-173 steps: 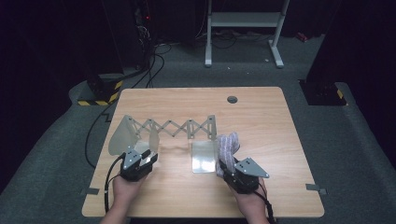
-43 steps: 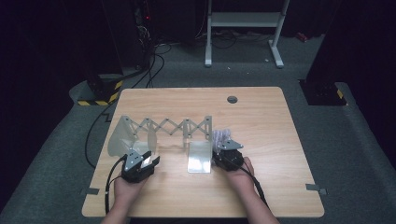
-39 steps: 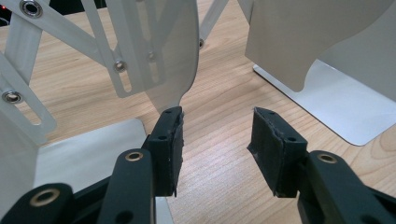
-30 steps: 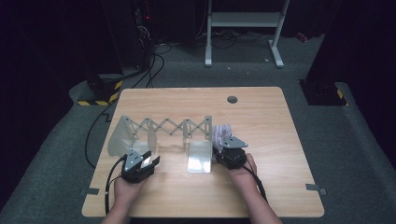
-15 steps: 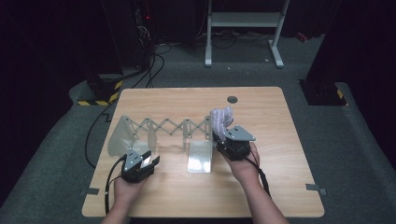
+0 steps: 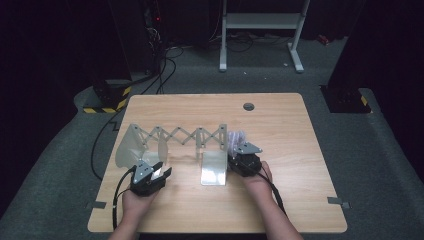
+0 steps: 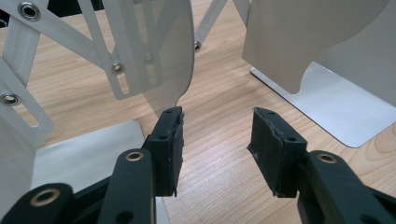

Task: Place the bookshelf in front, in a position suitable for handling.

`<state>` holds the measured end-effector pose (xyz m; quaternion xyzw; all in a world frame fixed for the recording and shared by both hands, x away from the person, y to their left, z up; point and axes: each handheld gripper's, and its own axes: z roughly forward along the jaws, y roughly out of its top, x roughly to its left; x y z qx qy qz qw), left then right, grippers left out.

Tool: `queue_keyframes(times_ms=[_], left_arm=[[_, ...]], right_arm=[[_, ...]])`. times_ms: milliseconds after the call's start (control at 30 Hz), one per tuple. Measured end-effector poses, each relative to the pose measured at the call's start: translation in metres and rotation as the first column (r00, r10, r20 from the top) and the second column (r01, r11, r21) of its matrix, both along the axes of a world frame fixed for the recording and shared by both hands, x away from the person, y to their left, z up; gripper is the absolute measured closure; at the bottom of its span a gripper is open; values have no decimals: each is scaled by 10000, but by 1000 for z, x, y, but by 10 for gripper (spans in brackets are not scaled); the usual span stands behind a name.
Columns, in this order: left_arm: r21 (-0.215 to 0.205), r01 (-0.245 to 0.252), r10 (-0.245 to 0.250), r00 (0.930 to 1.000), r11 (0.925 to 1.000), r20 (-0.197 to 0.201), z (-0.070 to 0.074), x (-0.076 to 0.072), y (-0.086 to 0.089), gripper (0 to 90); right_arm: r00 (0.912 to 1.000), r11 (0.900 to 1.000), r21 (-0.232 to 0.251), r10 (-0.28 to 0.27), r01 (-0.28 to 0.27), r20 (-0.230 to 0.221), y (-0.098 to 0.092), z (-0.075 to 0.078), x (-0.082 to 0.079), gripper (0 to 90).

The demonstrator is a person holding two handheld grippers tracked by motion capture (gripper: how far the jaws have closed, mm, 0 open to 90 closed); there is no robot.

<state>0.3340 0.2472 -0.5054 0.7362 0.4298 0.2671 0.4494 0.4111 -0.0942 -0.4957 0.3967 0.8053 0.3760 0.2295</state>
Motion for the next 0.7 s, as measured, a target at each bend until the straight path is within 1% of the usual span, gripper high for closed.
queue_keyframes(times_ms=[100,133,167,233,367,467,567,700], left_arm=[[0,1,-1,10000,10000,3,0,0,0,539],[-4,-3,3,10000,10000,-4,0,0,0,539],[-15,-16,16,10000,10000,-1,0,0,0,539],[-13,-20,20,10000,10000,3,0,0,0,539],[19,-9,9,10000,10000,-4,0,0,0,537],[4,-12,12,10000,10000,-7,0,0,0,537],[-28,-19,19,10000,10000,14,0,0,0,536],[-59,-34,34,10000,10000,-5,0,1,1,536]], right_arm=[[9994,9997,-241,100,-109,-343,0,-16,-6,596],[9992,9993,-328,160,-172,-374,-1,-21,-9,596],[9996,9995,-237,188,-193,-216,-3,-25,-15,596],[9992,9996,-10,277,-277,-283,-7,-26,-23,596],[9977,9982,-58,595,-597,-314,-11,-24,-41,596],[9976,9979,30,648,-647,-233,-14,-21,-50,597],[9978,9978,66,652,-653,133,-18,-14,-58,596],[9965,9973,573,412,-454,725,-26,1,-65,596]])
